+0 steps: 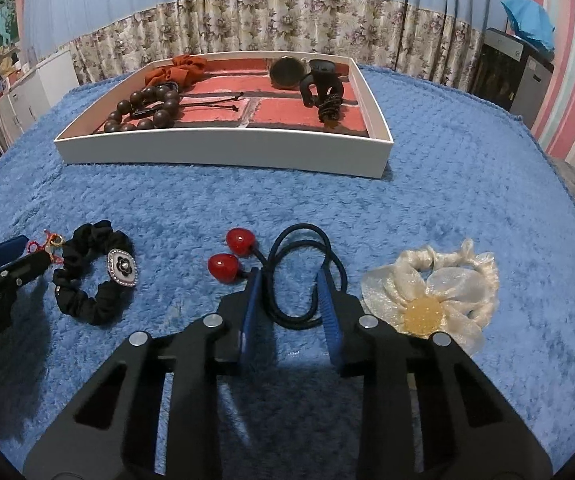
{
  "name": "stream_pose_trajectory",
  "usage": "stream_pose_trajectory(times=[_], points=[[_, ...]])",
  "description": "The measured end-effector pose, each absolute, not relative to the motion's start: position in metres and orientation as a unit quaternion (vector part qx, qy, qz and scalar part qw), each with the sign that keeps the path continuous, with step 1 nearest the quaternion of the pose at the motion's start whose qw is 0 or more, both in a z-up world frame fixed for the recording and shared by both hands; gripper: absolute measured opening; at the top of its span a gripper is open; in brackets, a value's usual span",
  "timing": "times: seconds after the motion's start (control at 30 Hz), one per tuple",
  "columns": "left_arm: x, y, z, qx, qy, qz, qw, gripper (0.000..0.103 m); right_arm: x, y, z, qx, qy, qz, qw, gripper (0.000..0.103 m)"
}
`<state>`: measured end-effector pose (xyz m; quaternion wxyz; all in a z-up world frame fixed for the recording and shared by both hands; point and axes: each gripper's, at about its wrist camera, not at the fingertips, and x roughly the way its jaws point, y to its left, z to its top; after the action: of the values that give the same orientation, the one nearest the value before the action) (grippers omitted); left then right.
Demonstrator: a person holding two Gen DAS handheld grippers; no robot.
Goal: Organize jewelry
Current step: 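Grasp the red tassel charm with the left tool while the right tool grasps the red-ball hair tie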
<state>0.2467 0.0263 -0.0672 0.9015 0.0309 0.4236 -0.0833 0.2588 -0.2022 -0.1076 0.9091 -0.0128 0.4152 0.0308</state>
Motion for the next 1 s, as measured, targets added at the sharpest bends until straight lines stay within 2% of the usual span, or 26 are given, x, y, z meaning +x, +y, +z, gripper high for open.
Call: stream_pose_trajectory(times=[0.23, 0.3, 0.63, 1.0], points=[[0.247, 0.035, -0.066, 0.010, 0.421, -0.080, 0.903, 0.022, 0.258, -0.204, -0.108, -0.005, 0.413, 0.031, 0.910, 0.009], [0.247, 0.036, -0.065, 0.005, 0.421, -0.081, 0.904, 0.021, 0.257, -0.206, -0.107, -0.001, 0.411, 0.032, 0.911, 0.006], [0.250, 0.045, -0.063, -0.016, 0.417, -0.079, 0.906, 0.010, 0.253, -0.211, -0.103, 0.013, 0.397, 0.034, 0.917, 0.005], [0.246, 0.050, -0.047, -0.026, 0.388, -0.074, 0.919, 0.008, 0.247, -0.215, -0.088, 0.027, 0.374, 0.045, 0.926, 0.005]])
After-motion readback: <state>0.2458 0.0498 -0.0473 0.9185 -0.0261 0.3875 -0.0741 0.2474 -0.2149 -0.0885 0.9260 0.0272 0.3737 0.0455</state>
